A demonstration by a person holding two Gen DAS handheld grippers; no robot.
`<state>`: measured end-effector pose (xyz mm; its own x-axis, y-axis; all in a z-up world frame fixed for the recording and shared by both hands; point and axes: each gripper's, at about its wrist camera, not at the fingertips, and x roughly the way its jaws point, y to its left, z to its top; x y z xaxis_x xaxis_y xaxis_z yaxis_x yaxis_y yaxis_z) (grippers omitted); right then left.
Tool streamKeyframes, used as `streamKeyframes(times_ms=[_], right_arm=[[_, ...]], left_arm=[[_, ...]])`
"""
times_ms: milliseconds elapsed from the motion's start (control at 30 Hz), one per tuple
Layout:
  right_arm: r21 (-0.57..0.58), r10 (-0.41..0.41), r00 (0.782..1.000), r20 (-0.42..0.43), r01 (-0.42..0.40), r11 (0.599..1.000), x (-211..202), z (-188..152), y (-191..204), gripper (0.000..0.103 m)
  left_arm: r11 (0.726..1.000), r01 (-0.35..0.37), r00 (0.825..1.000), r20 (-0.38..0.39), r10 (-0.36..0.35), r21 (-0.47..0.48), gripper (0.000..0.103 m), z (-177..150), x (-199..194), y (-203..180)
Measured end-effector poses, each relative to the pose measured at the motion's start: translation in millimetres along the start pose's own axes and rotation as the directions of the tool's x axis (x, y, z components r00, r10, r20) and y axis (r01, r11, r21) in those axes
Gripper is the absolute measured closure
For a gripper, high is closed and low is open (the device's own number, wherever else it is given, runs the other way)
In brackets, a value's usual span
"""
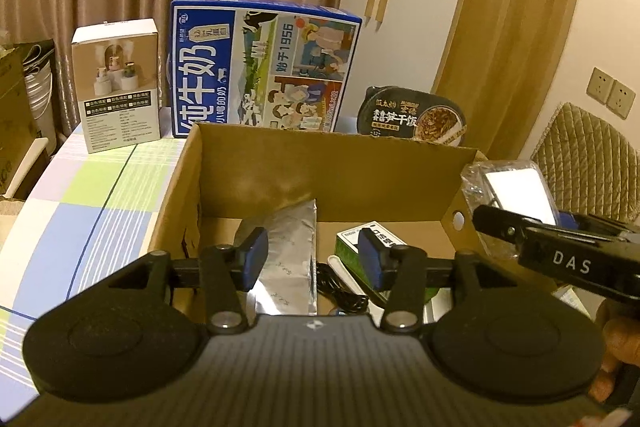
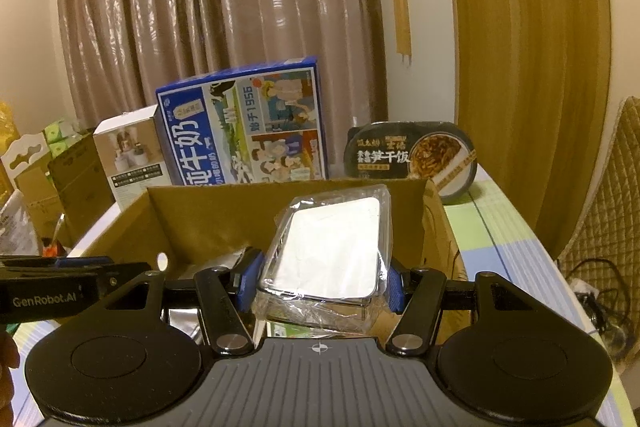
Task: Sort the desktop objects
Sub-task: 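Open the left tool to drop the cable into the box while the right tool holds the packet above it, then open the right tool to drop the wrapped white packet into the box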
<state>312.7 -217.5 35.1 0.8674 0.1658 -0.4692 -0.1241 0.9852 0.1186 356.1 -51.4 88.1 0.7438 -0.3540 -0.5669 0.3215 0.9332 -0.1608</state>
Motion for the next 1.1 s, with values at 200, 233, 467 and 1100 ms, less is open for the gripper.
streamKeyframes(times_ms=[200, 233, 467, 1100], right_arm=[[0.030, 0.015, 1.000, 0.016, -0.016, 0.999, -0.4, 0.3, -3.2, 0.045], [0.012, 0.008, 0.999, 0.035, -0.008, 1.000, -2.0, 0.5, -2.4, 0.036], [0.017, -0.025, 0.996, 0.087, 0.023, 1.000, -8.9, 1.2, -8.3, 0.014], [0.005, -0.024, 0.997, 0.072, 0.024, 1.000, -9.8, -1.0, -11.5, 0.014]], left_arm=[[1.000, -0.002, 1.000, 0.001, 0.002, 0.001, 0.059, -2.1, -0.3, -1.7], [1.000, -0.003, 1.000, 0.000, 0.003, 0.002, 0.059, -2.5, -0.1, -2.0], [1.000, -0.029, 1.000, -0.007, 0.029, 0.008, 0.058, -4.7, 1.6, -0.9], [0.999, -0.030, 0.999, -0.016, 0.031, 0.028, 0.052, -7.3, 2.9, -5.2]])
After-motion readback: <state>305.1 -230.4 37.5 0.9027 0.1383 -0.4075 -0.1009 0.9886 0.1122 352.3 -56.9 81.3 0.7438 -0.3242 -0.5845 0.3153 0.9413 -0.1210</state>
